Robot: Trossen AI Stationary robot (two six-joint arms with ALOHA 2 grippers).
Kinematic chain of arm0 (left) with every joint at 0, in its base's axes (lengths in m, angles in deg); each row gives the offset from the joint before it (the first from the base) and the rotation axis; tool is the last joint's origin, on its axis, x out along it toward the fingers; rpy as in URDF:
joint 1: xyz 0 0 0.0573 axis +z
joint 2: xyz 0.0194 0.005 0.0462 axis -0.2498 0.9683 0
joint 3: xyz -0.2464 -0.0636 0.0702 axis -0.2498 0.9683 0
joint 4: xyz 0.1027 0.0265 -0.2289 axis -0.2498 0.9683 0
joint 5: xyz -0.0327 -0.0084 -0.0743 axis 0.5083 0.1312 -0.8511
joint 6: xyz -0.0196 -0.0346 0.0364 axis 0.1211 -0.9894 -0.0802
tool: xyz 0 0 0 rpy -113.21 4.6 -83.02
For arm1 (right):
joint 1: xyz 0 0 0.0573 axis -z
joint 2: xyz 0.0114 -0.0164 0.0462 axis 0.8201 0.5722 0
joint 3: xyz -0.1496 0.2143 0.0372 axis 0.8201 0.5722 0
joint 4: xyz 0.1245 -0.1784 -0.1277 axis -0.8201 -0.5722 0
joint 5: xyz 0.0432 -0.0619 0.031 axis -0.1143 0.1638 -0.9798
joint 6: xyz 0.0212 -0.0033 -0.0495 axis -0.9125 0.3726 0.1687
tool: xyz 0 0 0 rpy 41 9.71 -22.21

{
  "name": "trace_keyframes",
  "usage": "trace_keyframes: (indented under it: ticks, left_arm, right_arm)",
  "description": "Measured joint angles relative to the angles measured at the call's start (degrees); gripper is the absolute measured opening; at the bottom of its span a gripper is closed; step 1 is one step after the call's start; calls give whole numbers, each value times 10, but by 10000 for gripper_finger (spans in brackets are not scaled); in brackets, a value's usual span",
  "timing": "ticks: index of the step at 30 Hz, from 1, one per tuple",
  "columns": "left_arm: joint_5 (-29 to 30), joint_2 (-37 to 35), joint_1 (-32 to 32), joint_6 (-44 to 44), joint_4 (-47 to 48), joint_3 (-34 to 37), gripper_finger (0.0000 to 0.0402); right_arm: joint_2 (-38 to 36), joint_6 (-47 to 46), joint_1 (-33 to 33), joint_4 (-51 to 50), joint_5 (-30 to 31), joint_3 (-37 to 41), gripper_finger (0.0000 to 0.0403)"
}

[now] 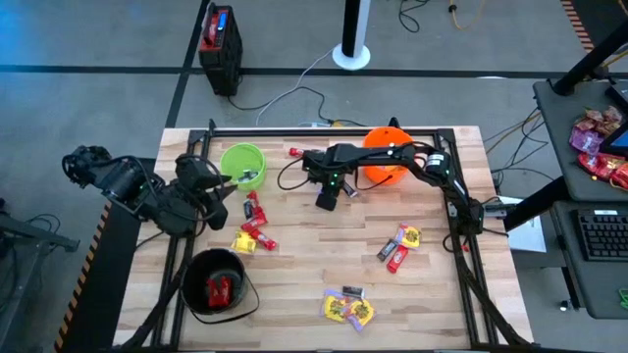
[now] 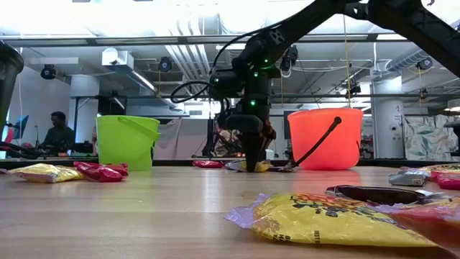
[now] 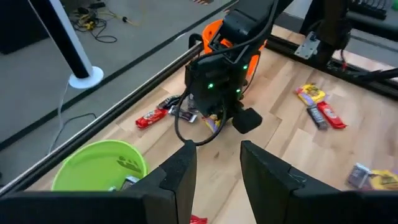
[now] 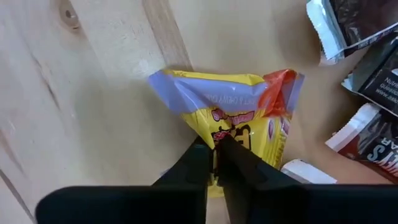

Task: Sort candy by brand, put in halloween buckets
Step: Put the yellow candy into the orange bucket

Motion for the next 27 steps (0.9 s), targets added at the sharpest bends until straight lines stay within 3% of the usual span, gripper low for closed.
trace_keyframes:
  ticks: [4,10,18,27]
  left_arm:
    - [-68,-2,9,0,-23,0,107]
    - [-133,5,41,29,-55,0,107]
    - [-225,32,134,140,-77,0,107]
    - [-375,85,246,305,-126,0,107]
  right_arm:
    - [-41,-6,3,-10,-29,6,14]
    - [-168,-37,18,-35,-65,2,13]
    - [-302,-78,56,-116,16,1,13]
    - [-314,-151,128,-262,63,16,13]
